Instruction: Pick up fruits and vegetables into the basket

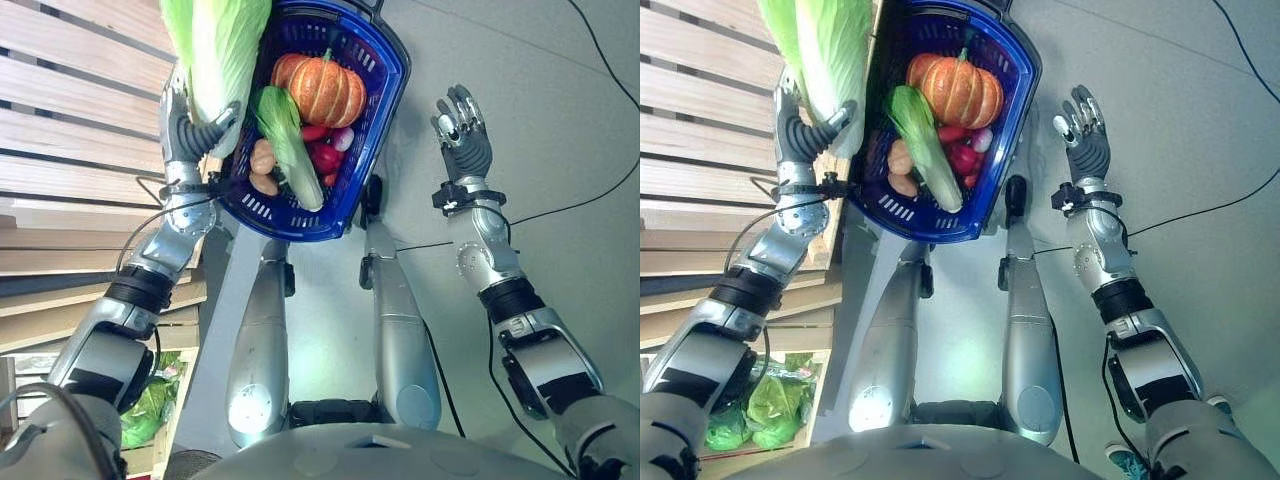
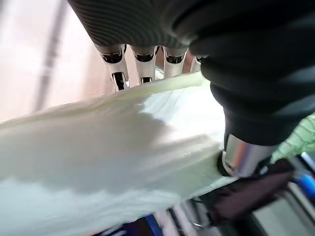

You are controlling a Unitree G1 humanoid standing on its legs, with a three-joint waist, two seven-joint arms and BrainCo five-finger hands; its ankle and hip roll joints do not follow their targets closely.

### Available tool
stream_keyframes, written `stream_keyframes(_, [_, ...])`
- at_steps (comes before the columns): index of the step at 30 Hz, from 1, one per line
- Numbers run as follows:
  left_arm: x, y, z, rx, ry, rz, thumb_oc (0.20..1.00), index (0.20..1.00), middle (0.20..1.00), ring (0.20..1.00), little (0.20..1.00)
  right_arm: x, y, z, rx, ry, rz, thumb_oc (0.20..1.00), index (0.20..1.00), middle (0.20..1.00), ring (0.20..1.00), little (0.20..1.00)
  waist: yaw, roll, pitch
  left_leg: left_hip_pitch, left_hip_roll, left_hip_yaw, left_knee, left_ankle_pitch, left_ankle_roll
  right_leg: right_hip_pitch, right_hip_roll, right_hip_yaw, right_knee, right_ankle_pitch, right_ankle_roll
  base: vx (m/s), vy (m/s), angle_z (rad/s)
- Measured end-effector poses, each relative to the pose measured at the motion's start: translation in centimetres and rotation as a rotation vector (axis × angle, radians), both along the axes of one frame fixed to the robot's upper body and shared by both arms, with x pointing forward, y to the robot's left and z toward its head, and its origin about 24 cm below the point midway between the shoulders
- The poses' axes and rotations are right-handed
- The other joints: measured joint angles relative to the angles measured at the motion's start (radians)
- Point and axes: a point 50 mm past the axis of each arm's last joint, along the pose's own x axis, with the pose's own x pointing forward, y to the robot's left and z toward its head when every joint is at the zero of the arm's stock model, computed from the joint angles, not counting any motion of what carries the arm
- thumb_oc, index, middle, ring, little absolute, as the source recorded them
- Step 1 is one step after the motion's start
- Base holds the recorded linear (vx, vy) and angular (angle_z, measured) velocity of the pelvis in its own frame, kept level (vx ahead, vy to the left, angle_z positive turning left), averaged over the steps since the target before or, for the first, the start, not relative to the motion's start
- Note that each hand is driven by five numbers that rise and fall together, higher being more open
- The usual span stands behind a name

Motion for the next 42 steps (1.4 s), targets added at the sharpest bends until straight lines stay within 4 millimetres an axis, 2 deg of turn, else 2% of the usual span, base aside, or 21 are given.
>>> stream_keyframes(3, [-0.4, -0.7, 0.7, 0.049, -0.032, -0.037, 0.200, 0.200, 0.200, 0.200, 0.200, -0.4, 0.5, 0.6, -0.005, -0.035, 0.044, 1.000, 1.000, 1.000, 1.000, 1.000, -0.005, 0.000, 0.000, 0.001, 0.000, 0.001, -0.001, 0.000, 0.000, 0.000, 0.001, 0.001, -0.001, -0.001, 0.001, 0.00, 0.000, 0.00])
stream_keyframes(9, [-0.4, -1.3, 0.7, 0.124, -0.001, -0.092, 0.200, 0.200, 0.200, 0.200, 0.200, -0.8, 1.6, 1.5, -0.023, -0.079, 0.125, 1.000, 1.000, 1.000, 1.000, 1.000, -0.004, 0.001, 0.000, -0.002, 0.001, 0.004, -0.003, 0.000, 0.000, -0.001, 0.001, 0.002, -0.008, -0.001, 0.001, 0.00, 0.000, 0.00])
stream_keyframes(22, [-0.2, -5.2, 0.2, 0.351, 0.134, -0.328, 0.200, 0.200, 0.200, 0.200, 0.200, -0.8, 4.2, 2.4, -0.100, -0.074, 0.285, 1.000, 1.000, 1.000, 1.000, 1.000, -0.004, 0.001, 0.001, 0.002, 0.002, 0.004, -0.013, 0.000, 0.000, 0.000, 0.002, 0.001, -0.014, 0.005, -0.007, 0.00, 0.000, 0.00])
stream_keyframes(29, [-0.3, -6.8, -0.6, 0.425, 0.199, -0.426, 0.200, 0.200, 0.200, 0.200, 0.200, -0.8, 5.3, 2.0, -0.101, -0.034, 0.347, 1.000, 1.000, 1.000, 1.000, 1.000, -0.006, 0.001, 0.001, 0.003, 0.003, 0.004, -0.012, 0.000, 0.000, 0.002, 0.003, 0.002, -0.014, 0.003, -0.004, 0.00, 0.000, 0.00])
stream_keyframes(42, [0.1, -8.4, -0.8, 0.501, 0.292, -0.489, 0.200, 0.200, 0.200, 0.200, 0.200, -1.1, 6.5, 1.5, -0.095, 0.005, 0.468, 1.000, 1.000, 1.000, 1.000, 1.000, -0.009, 0.000, 0.001, 0.002, 0.003, 0.003, -0.012, 0.000, -0.001, 0.002, 0.003, 0.001, -0.014, 0.002, -0.002, 0.00, 0.000, 0.00])
